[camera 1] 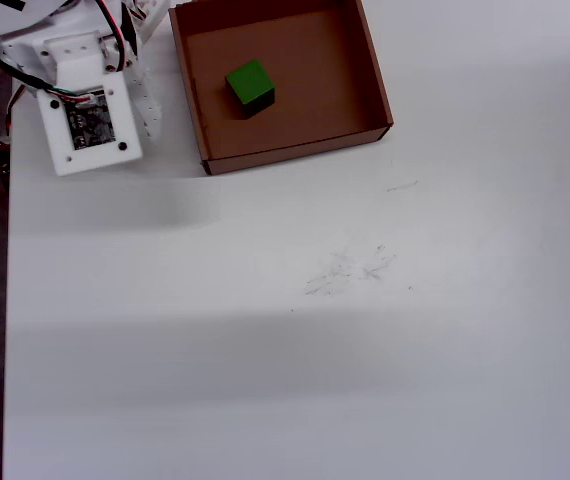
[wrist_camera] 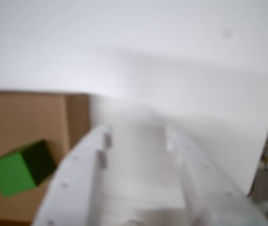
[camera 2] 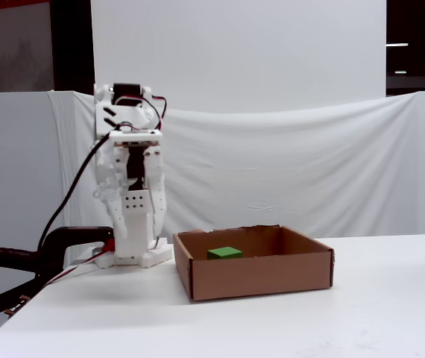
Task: Grasp a green cube and put it in a box.
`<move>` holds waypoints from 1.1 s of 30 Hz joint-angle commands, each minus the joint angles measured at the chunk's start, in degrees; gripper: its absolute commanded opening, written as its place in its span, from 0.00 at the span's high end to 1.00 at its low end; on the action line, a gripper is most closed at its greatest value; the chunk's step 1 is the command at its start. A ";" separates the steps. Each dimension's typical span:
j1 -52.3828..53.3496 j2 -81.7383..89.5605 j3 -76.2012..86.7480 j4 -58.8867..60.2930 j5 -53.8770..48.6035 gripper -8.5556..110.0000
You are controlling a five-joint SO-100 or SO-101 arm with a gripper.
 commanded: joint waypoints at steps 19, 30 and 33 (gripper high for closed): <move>4.92 15.29 16.88 10.55 -14.59 0.82; 4.66 15.29 16.96 11.25 -15.12 0.82; 4.75 15.29 16.96 11.25 -14.68 0.83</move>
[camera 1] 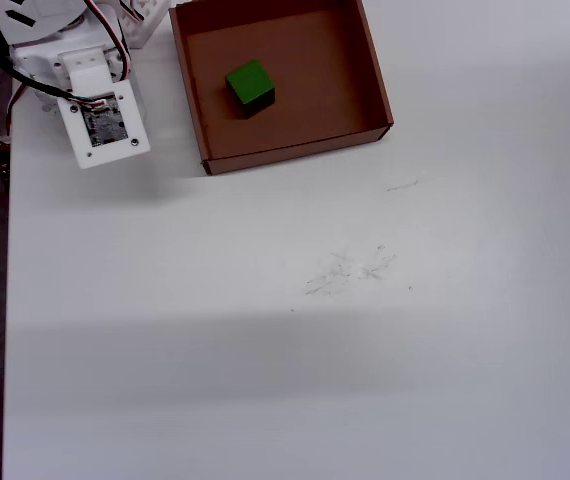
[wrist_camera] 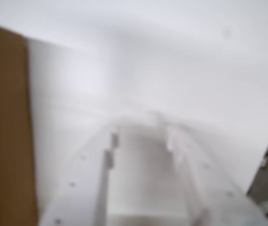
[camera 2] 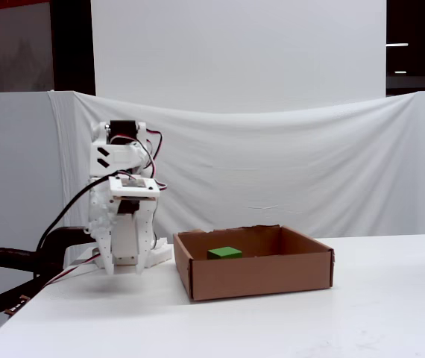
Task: Grasp a green cube and put it in a box.
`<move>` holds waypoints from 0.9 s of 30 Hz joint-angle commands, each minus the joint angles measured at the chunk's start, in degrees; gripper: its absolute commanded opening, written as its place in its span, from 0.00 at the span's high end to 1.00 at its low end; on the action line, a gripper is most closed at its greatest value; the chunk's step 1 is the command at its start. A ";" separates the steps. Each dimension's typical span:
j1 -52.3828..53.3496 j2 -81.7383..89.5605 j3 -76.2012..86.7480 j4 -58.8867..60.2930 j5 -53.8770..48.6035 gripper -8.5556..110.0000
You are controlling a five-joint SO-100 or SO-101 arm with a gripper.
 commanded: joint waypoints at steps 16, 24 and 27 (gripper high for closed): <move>1.14 -0.44 -0.35 0.09 -0.79 0.76; 0.70 -0.44 -0.35 0.00 -0.26 0.75; 0.70 -0.44 -0.35 0.00 -0.09 0.75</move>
